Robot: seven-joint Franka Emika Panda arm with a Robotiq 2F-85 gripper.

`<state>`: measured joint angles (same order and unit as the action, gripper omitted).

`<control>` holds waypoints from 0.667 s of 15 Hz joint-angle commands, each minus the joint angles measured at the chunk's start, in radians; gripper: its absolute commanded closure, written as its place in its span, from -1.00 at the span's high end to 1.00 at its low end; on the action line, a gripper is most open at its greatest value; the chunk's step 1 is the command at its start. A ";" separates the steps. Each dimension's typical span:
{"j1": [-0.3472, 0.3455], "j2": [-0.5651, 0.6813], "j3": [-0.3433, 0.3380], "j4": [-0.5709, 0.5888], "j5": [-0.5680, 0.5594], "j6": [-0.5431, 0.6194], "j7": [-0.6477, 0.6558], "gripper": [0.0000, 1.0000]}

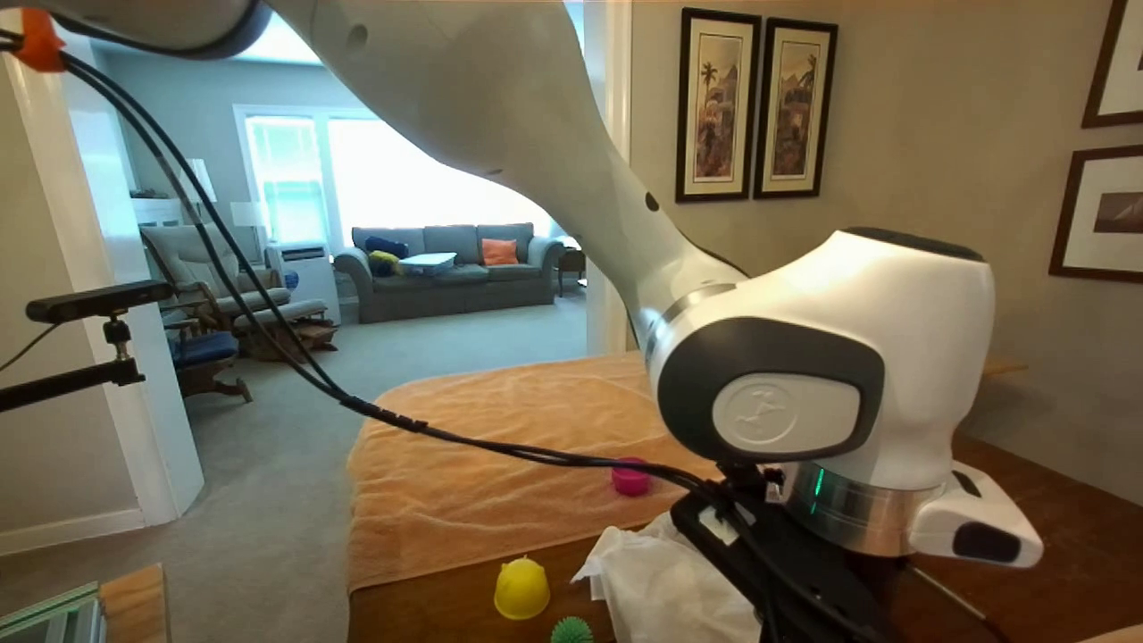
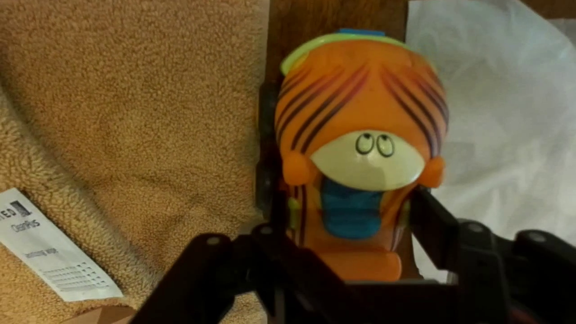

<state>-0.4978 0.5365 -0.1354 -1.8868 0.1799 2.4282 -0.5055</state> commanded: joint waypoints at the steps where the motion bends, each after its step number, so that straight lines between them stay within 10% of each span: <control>1: -0.014 0.048 -0.002 0.073 -0.003 -0.011 0.018 -0.11; 10: -0.025 0.104 0.007 0.166 -0.001 -0.015 0.027 -0.11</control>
<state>-0.5110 0.6002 -0.1354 -1.7850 0.1800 2.4275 -0.5007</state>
